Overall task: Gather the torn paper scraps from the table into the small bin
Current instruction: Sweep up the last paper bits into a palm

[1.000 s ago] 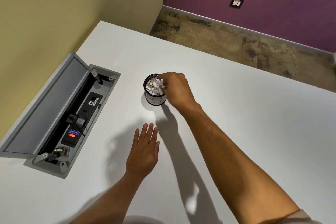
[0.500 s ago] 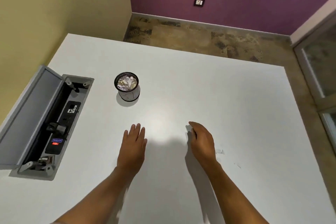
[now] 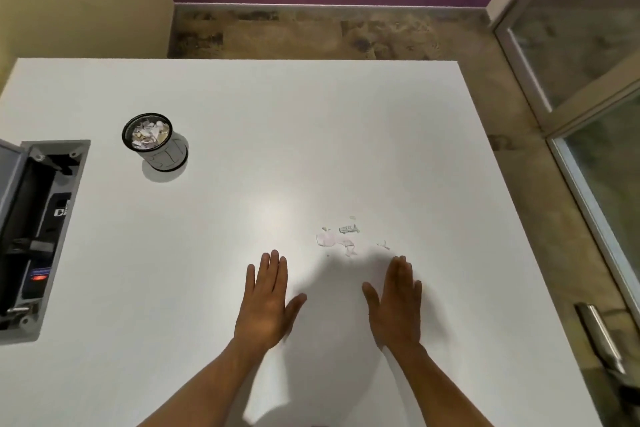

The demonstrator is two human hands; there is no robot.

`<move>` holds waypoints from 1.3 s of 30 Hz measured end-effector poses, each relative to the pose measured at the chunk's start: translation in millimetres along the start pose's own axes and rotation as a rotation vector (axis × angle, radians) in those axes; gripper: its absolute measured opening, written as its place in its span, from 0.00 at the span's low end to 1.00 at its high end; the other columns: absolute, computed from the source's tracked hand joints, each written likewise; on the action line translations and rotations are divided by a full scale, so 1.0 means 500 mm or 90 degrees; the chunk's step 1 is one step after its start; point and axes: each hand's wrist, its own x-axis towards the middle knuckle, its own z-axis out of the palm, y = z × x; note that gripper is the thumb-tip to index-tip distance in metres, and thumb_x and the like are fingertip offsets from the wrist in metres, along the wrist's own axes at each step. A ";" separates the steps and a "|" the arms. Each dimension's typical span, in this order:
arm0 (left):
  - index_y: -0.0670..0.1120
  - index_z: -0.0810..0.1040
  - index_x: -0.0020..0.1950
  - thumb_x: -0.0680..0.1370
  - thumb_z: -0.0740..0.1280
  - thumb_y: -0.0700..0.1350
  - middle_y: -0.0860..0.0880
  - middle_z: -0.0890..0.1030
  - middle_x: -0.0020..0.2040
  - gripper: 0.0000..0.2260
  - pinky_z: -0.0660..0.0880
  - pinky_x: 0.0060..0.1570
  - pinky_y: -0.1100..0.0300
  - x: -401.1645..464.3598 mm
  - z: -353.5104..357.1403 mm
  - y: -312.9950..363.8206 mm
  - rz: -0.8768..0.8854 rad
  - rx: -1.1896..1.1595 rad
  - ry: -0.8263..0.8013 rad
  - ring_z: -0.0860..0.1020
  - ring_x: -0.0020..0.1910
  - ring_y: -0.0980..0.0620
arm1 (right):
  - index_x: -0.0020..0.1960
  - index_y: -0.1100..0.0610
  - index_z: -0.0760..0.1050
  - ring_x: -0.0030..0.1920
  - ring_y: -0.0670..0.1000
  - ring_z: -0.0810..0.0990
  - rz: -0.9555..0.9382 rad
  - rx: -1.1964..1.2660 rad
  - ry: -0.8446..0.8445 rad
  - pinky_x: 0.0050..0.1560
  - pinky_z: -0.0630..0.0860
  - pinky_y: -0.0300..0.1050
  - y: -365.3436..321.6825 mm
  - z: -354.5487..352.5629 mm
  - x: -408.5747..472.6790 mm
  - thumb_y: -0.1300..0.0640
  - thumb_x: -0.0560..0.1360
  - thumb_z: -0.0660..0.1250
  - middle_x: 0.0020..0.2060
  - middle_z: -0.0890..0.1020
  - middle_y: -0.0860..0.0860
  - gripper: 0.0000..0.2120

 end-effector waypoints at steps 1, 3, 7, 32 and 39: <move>0.36 0.58 0.77 0.81 0.51 0.63 0.38 0.56 0.78 0.36 0.45 0.76 0.44 0.004 0.006 0.014 -0.004 0.002 -0.004 0.53 0.79 0.41 | 0.75 0.58 0.27 0.77 0.49 0.34 -0.005 -0.029 -0.013 0.77 0.35 0.53 0.010 0.004 0.003 0.36 0.79 0.42 0.78 0.38 0.53 0.39; 0.38 0.50 0.79 0.80 0.48 0.66 0.40 0.49 0.80 0.38 0.40 0.76 0.45 0.014 0.015 0.033 -0.016 0.017 -0.028 0.45 0.79 0.43 | 0.73 0.58 0.25 0.75 0.49 0.29 -0.014 -0.069 -0.029 0.76 0.33 0.56 0.014 0.006 0.017 0.32 0.76 0.35 0.76 0.34 0.53 0.40; 0.40 0.40 0.78 0.78 0.46 0.71 0.42 0.40 0.79 0.43 0.34 0.75 0.46 0.069 0.023 0.067 -0.010 0.039 -0.060 0.36 0.78 0.45 | 0.75 0.58 0.28 0.75 0.52 0.29 -0.063 -0.091 -0.032 0.74 0.31 0.62 0.010 0.003 0.063 0.30 0.74 0.31 0.75 0.33 0.52 0.41; 0.41 0.50 0.80 0.77 0.63 0.63 0.42 0.53 0.80 0.41 0.45 0.76 0.55 0.262 -0.045 0.131 0.241 -0.014 -0.151 0.49 0.80 0.44 | 0.78 0.57 0.50 0.78 0.52 0.53 -0.437 -0.054 -0.109 0.76 0.49 0.53 -0.009 -0.050 0.200 0.32 0.77 0.40 0.78 0.58 0.53 0.39; 0.44 0.57 0.79 0.82 0.60 0.52 0.45 0.58 0.79 0.28 0.51 0.77 0.56 0.175 -0.032 0.138 0.196 -0.095 -0.139 0.54 0.79 0.47 | 0.79 0.56 0.52 0.78 0.49 0.51 -0.427 0.043 -0.174 0.78 0.49 0.50 0.010 -0.052 0.119 0.41 0.82 0.49 0.78 0.56 0.50 0.30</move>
